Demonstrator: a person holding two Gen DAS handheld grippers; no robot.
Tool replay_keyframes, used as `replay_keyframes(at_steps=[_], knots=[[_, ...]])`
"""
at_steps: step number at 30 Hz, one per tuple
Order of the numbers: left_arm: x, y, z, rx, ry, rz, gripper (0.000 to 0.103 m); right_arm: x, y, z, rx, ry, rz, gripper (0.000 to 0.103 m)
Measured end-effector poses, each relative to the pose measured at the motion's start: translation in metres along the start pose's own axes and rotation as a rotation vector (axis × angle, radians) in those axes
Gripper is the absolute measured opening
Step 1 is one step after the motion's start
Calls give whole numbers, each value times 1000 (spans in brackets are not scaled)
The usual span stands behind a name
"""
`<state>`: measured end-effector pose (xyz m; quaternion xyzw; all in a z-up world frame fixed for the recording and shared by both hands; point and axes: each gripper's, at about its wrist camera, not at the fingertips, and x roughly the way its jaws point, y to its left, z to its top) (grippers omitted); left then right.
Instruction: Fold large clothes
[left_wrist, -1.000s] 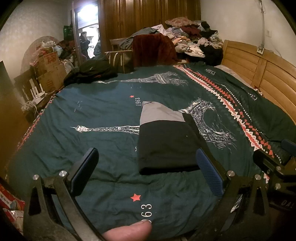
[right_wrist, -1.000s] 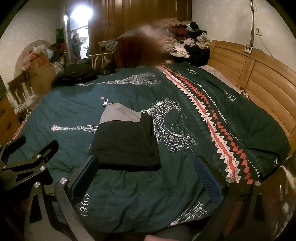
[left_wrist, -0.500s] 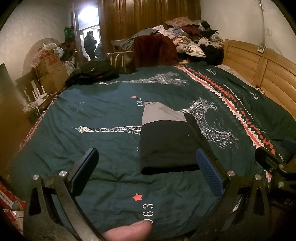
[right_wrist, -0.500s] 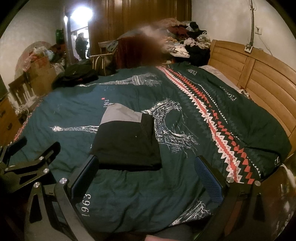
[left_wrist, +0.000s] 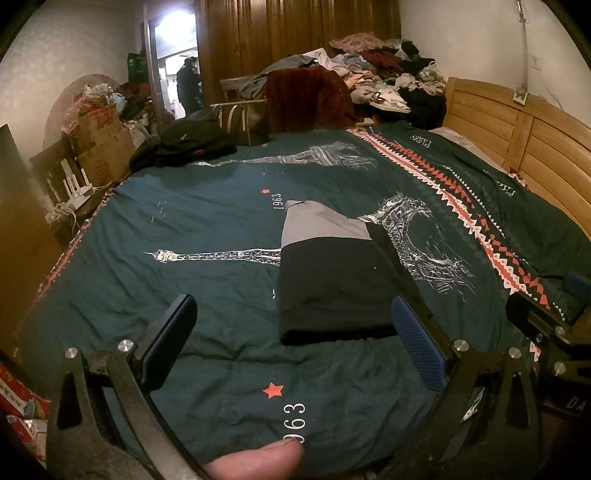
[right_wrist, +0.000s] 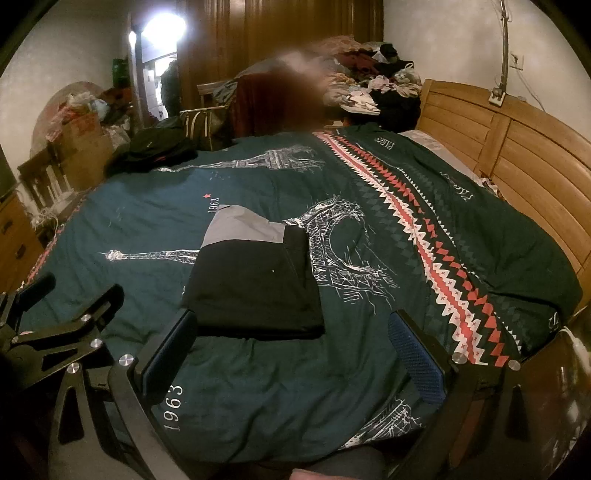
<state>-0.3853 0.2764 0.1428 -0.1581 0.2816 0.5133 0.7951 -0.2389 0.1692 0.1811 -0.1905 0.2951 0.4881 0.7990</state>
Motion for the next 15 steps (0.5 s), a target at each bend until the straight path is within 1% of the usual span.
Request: replay_keyframes(at_steps=[15], knots=[[1, 4, 2, 3, 9, 5, 103, 0, 3, 1, -5, 1, 2, 103]])
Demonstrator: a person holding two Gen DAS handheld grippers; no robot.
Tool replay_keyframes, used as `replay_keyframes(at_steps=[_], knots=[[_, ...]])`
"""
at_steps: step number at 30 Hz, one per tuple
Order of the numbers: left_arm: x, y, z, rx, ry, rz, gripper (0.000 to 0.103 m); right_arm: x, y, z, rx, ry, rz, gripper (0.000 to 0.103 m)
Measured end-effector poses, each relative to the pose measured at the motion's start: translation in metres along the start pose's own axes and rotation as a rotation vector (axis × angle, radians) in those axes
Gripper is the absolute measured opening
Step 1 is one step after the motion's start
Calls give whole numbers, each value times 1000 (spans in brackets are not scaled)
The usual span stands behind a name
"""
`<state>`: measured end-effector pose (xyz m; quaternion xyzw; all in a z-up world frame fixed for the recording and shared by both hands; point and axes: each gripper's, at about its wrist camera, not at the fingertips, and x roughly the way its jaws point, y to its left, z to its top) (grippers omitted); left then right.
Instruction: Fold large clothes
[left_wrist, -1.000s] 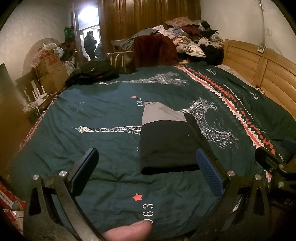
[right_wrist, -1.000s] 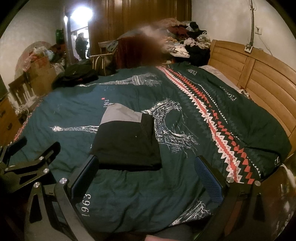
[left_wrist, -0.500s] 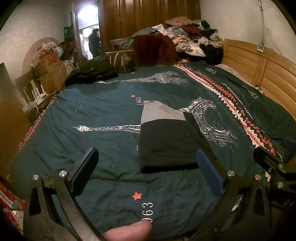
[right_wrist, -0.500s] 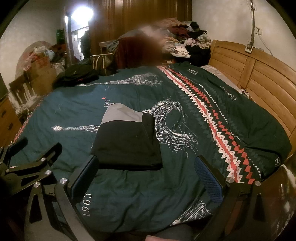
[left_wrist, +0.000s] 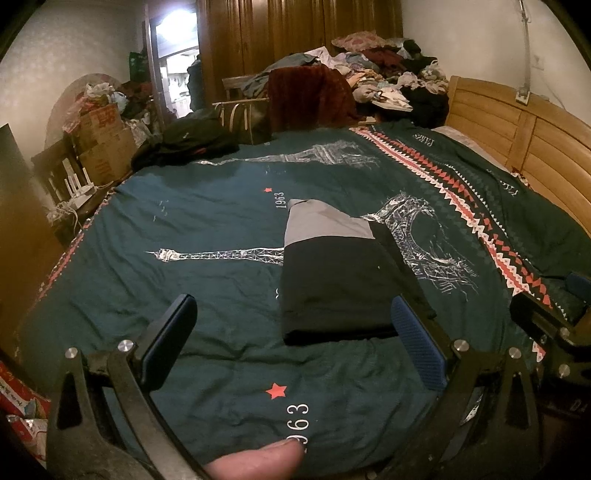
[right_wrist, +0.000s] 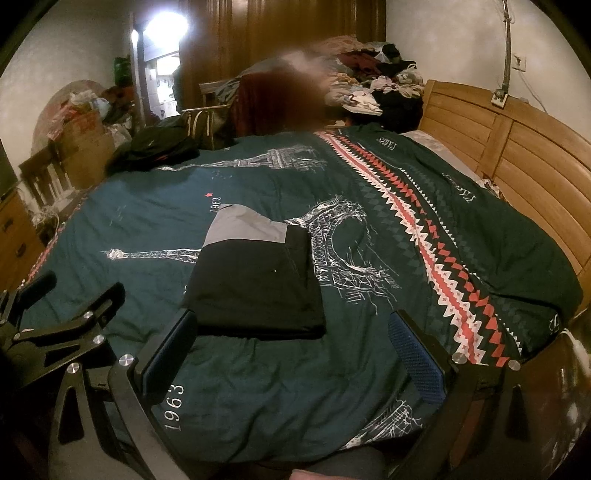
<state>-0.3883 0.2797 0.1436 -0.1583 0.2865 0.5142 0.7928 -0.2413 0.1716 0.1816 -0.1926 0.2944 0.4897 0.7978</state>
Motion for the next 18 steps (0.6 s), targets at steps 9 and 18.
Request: replay_keyframes(at_steps=[9, 18], knots=[[2, 0, 3, 1, 6, -5, 103, 0, 0, 0, 0, 0, 0, 103], [7, 0, 5, -4, 27, -15, 103, 0, 2, 1, -1, 1, 1, 103]])
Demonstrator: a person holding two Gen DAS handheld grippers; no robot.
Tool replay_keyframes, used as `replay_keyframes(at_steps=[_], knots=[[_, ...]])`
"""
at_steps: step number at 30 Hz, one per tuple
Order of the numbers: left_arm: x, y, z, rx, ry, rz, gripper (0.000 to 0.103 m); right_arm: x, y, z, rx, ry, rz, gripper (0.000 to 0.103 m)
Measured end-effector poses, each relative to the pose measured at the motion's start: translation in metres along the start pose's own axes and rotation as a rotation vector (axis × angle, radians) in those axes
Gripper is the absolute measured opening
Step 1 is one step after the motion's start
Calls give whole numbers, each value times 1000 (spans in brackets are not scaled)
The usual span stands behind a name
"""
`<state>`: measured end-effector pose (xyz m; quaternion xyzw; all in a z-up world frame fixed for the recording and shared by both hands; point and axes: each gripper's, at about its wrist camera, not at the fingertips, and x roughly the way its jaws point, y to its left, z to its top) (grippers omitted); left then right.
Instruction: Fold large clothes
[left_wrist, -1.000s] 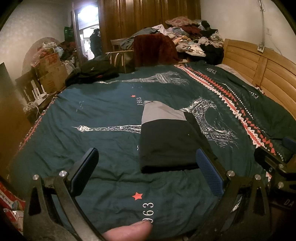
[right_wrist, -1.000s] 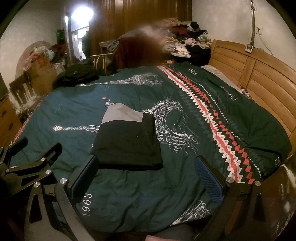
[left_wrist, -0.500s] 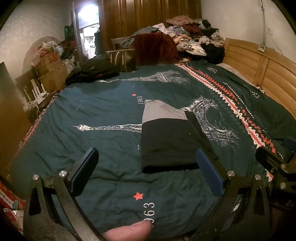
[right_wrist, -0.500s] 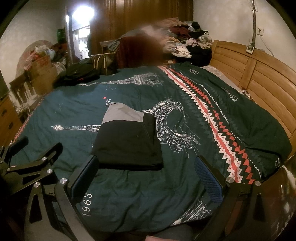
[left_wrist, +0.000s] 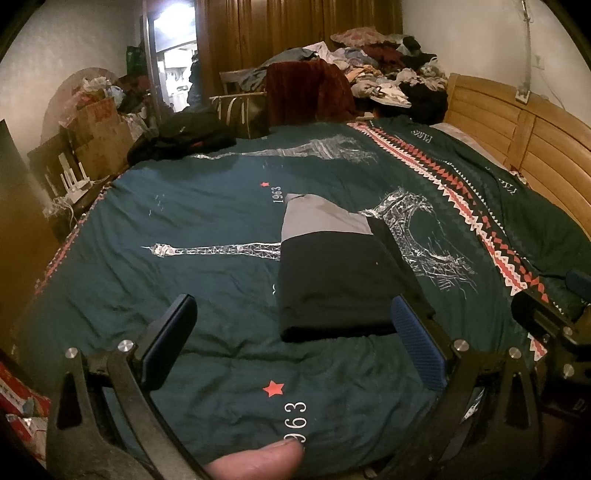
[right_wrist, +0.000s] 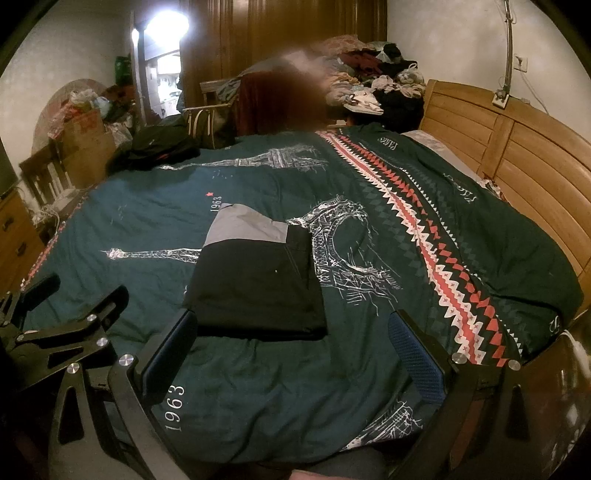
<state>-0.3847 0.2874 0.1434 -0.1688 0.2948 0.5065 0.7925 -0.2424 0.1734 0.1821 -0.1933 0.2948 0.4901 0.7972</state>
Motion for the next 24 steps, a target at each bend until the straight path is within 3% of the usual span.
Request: replay_keyframes(at_steps=[24], knots=[[6, -2, -5, -25, 19, -29, 103, 4, 6, -1, -3, 9, 5, 103]])
